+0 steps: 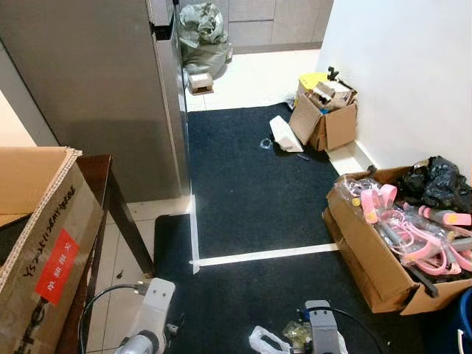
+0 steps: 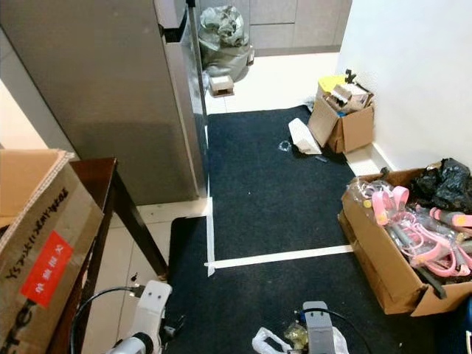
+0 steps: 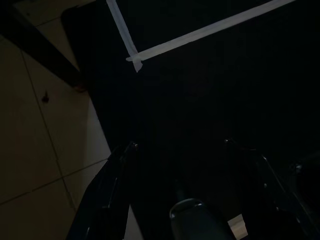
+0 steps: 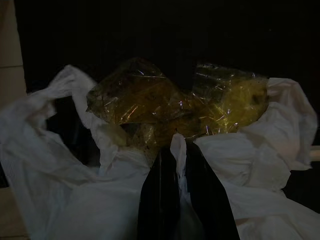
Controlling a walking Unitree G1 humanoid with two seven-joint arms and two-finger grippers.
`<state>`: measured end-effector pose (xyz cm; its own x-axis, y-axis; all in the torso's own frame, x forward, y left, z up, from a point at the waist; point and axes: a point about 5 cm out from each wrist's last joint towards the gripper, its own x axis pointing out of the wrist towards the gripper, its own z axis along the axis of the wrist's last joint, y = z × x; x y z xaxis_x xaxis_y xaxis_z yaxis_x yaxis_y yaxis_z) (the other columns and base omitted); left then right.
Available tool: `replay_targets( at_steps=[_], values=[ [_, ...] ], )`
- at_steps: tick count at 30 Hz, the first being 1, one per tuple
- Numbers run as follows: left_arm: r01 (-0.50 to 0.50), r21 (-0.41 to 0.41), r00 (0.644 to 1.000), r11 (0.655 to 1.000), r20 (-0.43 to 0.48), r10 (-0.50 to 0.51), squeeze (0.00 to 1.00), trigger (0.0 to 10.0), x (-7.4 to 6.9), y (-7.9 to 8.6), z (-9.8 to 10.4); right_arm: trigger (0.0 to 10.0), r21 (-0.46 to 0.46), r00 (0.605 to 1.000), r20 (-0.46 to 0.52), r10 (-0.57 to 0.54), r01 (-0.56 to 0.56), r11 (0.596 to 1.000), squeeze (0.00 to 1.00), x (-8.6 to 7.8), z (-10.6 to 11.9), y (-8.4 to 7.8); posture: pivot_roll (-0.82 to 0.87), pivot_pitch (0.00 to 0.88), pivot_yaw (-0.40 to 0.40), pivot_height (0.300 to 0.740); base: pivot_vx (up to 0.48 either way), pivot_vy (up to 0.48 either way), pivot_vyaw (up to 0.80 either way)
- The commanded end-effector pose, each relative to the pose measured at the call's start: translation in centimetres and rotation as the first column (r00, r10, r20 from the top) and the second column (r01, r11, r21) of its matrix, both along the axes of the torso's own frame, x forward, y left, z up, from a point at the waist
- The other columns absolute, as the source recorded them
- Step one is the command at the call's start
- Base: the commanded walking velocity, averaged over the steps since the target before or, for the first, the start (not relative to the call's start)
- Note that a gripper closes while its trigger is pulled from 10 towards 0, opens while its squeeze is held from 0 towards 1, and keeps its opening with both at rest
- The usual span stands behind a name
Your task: Picking trash to rubbish bin
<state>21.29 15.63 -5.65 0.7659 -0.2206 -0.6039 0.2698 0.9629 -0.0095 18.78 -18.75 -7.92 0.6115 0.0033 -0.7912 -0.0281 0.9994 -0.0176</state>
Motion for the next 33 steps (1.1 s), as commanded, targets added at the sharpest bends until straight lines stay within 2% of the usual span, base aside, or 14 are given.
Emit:
replay_targets(
  at_steps=[1,13,17,33],
  values=[
    [0.010,0.003,1.000,1.000,-0.015,-0.009,0.00,10.0,-0.22,-0.19,-0.18,10.0,-0.008,1.000,-0.019,-0.004,0.004,1.000,0.00,-0.48,-0.21,-0.39,-0.06,0.102,0.034,0.740,0.000,-0.480,0.00],
    [-0.003,0.011,1.000,1.000,-0.017,0.004,0.00,10.0,-0.20,0.02,-0.21,10.0,-0.008,1.000,-0.021,-0.004,0.003,1.000,0.00,-0.56,-0.25,-0.37,-0.06,0.107,0.032,0.740,0.000,-0.444,0.00],
    [-0.036,0.016,0.999,0.999,-0.033,0.036,0.00,10.0,-0.11,0.28,-0.28,10.0,-0.007,1.000,-0.020,-0.005,0.005,1.000,0.00,-0.52,-0.23,-0.37,-0.06,0.111,0.032,0.740,0.000,0.000,0.00],
    [-0.039,0.020,0.998,0.999,-0.043,0.040,0.00,10.0,-0.03,0.41,-0.31,10.0,-0.005,1.000,-0.020,-0.011,0.010,1.000,0.00,-0.55,-0.25,-0.32,-0.06,0.115,0.039,0.740,0.000,0.000,0.00]
  ],
)
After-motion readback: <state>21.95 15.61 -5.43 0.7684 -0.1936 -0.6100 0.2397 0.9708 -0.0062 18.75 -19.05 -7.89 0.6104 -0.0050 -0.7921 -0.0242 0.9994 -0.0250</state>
